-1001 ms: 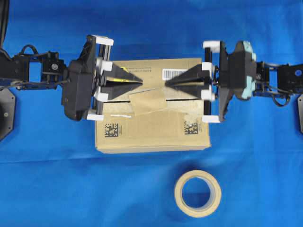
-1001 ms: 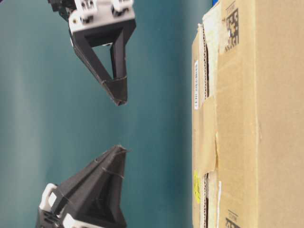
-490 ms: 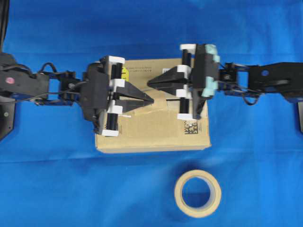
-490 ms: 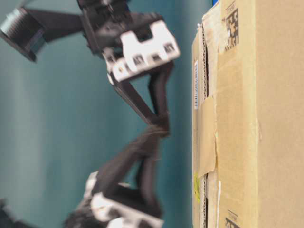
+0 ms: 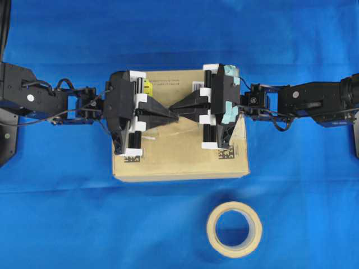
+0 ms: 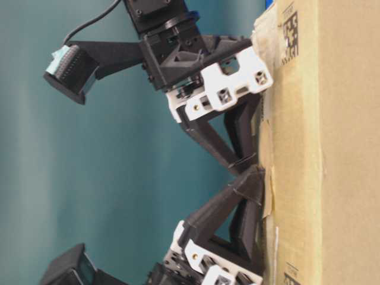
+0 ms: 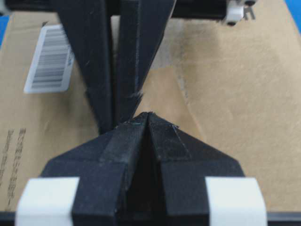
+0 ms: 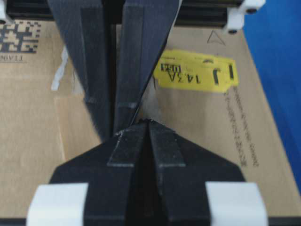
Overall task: Apply tape along the seams of the closed cardboard box to seal it securely.
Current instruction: 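Reposition both grippers along the seam and press the tape down, then slide both grippers outward along the seam, smoothing the tape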
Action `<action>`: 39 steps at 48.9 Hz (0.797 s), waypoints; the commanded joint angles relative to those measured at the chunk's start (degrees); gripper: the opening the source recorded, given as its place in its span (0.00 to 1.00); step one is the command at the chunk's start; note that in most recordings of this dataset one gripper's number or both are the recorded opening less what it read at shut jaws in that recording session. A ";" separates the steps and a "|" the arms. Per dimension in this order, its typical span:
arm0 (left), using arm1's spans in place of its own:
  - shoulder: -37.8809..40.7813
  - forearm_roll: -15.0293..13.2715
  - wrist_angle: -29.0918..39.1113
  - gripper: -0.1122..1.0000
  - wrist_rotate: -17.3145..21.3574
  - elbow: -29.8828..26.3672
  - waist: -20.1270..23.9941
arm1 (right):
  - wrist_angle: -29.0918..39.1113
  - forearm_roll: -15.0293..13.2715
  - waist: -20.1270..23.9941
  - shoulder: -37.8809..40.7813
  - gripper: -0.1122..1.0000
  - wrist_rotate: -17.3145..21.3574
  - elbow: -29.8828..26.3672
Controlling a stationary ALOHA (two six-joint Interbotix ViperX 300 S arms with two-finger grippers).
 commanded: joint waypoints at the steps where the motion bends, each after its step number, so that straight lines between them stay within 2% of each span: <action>1: 0.09 -0.18 -0.18 0.10 -0.62 0.53 1.58 | 0.00 0.53 0.35 -0.70 0.11 0.09 0.26; 23: -0.97 -0.18 -0.09 0.10 -3.52 5.54 1.58 | 0.97 3.34 0.35 -3.34 0.11 0.09 7.21; 31: -2.81 -0.09 -0.09 0.10 -3.52 7.03 1.58 | 0.70 4.04 0.35 -5.45 0.11 0.09 9.23; 39: -6.42 0.18 -0.09 0.10 -2.55 5.71 1.49 | 0.62 3.87 0.35 -9.32 0.11 -0.53 8.70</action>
